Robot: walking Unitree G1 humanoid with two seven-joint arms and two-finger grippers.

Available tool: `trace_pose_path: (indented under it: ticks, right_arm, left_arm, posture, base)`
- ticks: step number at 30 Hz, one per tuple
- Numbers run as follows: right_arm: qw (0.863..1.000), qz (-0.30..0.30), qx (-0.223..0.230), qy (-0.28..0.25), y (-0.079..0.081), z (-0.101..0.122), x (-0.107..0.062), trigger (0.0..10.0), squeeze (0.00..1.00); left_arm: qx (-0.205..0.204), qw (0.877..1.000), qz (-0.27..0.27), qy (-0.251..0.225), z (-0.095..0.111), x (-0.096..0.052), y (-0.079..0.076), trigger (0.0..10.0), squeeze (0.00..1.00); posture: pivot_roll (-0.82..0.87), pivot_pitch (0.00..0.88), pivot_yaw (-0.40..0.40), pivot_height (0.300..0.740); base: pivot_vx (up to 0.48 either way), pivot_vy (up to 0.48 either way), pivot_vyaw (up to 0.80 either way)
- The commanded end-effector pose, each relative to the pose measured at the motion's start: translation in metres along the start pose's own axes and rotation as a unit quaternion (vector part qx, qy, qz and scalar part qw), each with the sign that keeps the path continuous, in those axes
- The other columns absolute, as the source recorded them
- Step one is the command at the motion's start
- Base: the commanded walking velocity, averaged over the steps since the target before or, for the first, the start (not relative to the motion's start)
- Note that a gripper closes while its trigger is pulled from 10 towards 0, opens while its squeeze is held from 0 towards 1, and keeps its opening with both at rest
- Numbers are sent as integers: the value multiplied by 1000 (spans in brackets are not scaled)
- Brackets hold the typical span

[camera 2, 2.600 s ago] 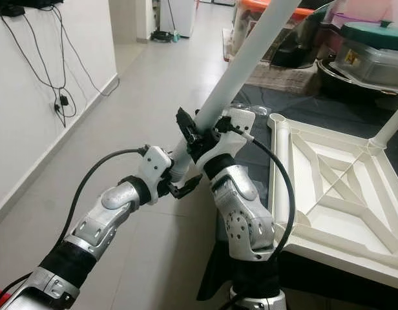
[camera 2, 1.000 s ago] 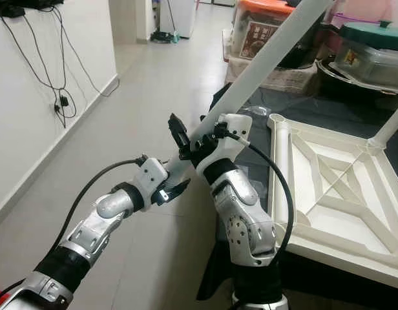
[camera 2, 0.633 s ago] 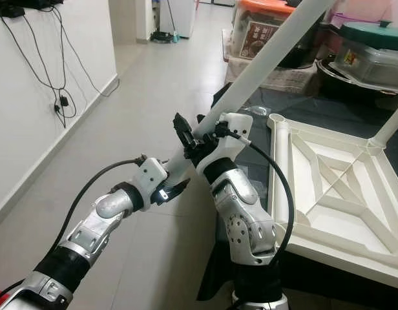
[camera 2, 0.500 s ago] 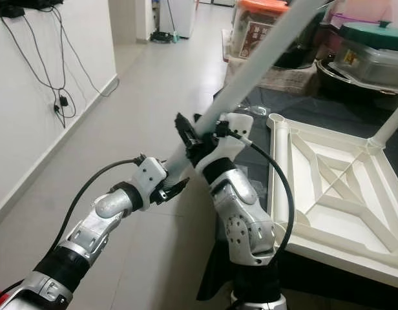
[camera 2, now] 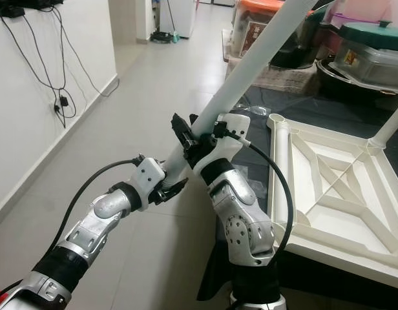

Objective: Building children table

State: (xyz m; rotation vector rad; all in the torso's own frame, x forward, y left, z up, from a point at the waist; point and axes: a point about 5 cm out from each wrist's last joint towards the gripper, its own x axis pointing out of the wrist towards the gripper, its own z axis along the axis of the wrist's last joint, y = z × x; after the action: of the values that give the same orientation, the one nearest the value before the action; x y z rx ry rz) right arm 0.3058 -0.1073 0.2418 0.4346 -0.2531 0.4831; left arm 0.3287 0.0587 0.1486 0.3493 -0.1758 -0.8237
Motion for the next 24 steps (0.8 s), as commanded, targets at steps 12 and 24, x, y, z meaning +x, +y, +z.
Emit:
trace_pose_path:
  ticks: [12,24]
  right_arm:
    - [996,-52,-31,-64,-20,35,2,10000,0]
    - [980,-159,-101,-67,-50,37,-14,10000,0]
  left_arm:
    - [-39,997,52,39,-21,-17,5,10000,0]
    - [-106,989,100,18,-19,-26,-4,10000,0]
  posture:
    - [76,0,-92,740]
    - [81,0,-93,740]
  base:
    - [0,0,0]
    - [0,-99,467]
